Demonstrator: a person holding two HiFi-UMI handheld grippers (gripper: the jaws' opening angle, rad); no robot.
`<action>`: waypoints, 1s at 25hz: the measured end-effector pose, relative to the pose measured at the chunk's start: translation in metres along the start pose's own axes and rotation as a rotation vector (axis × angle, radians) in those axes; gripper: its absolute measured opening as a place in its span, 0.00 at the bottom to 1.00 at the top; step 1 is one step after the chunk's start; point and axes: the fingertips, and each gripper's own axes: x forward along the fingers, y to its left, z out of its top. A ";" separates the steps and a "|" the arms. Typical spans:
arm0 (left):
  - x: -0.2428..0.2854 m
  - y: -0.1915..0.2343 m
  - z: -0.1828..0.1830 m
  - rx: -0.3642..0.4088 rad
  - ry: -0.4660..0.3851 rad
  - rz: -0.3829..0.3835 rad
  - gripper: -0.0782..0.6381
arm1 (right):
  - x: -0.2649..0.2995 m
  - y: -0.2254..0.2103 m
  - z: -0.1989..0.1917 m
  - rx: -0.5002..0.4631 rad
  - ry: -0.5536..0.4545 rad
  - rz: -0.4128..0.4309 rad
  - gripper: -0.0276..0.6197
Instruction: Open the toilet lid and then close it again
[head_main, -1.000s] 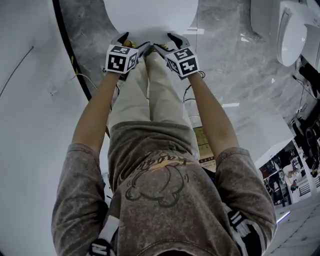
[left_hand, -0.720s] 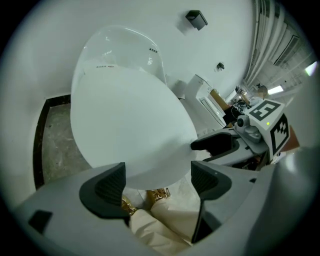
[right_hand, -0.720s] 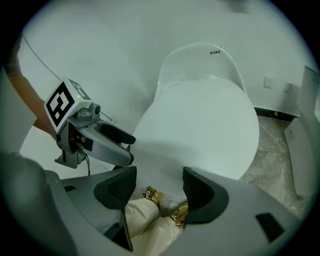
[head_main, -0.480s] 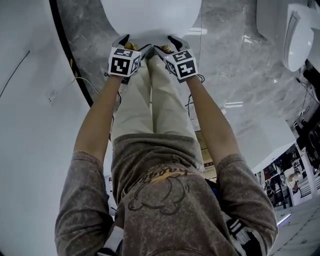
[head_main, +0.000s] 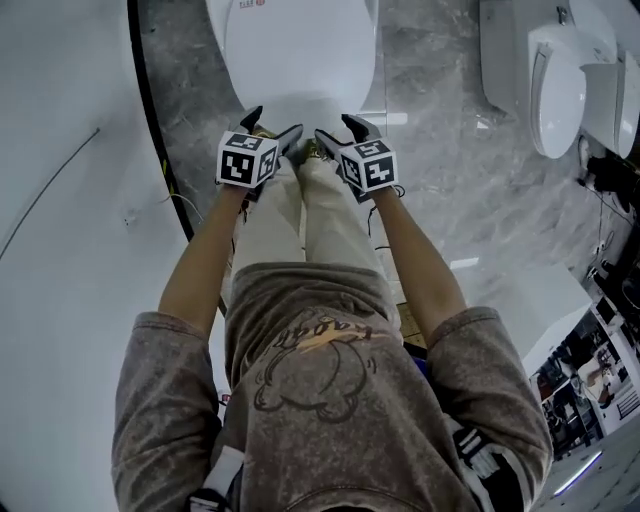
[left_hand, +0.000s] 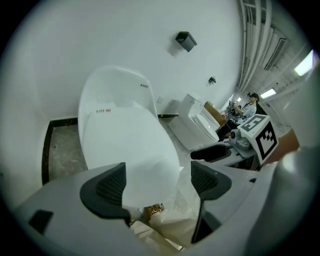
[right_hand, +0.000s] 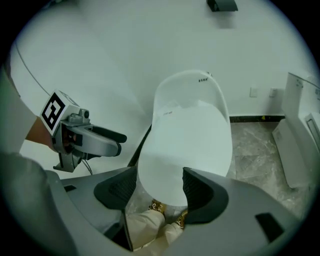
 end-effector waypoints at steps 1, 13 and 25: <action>-0.015 -0.007 0.014 0.015 -0.022 0.003 0.68 | -0.015 0.006 0.014 0.001 -0.028 0.001 0.51; -0.197 -0.108 0.174 0.094 -0.327 -0.066 0.68 | -0.202 0.086 0.178 -0.141 -0.375 0.053 0.51; -0.314 -0.157 0.214 0.223 -0.580 -0.108 0.68 | -0.329 0.138 0.228 -0.222 -0.655 0.010 0.51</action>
